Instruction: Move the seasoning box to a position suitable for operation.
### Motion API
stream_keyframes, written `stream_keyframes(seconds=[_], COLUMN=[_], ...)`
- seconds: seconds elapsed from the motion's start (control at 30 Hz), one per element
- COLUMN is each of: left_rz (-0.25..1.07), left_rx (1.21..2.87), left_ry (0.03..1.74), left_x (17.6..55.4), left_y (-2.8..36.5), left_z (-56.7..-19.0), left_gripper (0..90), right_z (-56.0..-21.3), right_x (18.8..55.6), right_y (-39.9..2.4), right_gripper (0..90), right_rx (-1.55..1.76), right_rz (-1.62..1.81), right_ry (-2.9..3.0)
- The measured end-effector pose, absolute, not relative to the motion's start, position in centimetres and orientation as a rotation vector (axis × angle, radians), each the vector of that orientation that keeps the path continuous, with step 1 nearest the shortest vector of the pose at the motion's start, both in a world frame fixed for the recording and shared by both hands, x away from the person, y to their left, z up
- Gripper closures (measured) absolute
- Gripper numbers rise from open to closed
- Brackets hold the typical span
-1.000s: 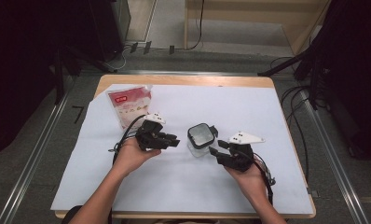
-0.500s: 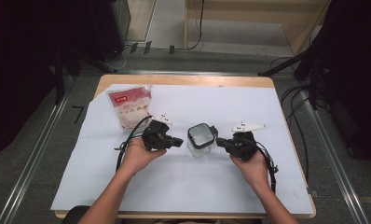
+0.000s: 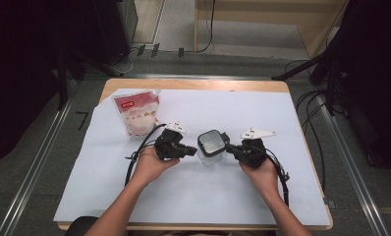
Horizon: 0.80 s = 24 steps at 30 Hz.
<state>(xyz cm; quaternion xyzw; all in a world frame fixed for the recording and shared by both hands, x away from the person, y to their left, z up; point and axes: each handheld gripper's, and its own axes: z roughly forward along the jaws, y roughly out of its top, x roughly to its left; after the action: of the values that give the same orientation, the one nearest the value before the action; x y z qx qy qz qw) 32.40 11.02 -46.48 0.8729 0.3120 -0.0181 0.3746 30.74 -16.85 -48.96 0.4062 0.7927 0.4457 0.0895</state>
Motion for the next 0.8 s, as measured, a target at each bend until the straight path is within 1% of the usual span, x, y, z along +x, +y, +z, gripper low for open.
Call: stream_keyframes(seconds=[0.47,0.67,0.77,0.8], left_rz=[-0.042,-0.047,-0.064,-0.062], left_rx=[2.245,2.247,2.234,2.257], left_ry=[0.781,0.761,0.753,0.747], left_x=[32.9,33.2,33.4,33.5], left_y=[11.3,11.1,11.3,11.4], left_z=[-46.5,-46.2,-46.3,-46.2], left_gripper=[90.0,88.7,86.5,86.5], right_z=[-48.6,-48.8,-48.7,-48.6], right_x=[29.3,28.5,28.4,28.3], right_y=[-16.3,-16.6,-16.6,-16.6], right_gripper=[90.0,90.0,90.0,90.0], right_rx=[1.201,1.214,1.200,1.195], right_rz=[1.329,1.335,1.334,1.331], right_ry=[2.405,2.434,2.436,2.434])
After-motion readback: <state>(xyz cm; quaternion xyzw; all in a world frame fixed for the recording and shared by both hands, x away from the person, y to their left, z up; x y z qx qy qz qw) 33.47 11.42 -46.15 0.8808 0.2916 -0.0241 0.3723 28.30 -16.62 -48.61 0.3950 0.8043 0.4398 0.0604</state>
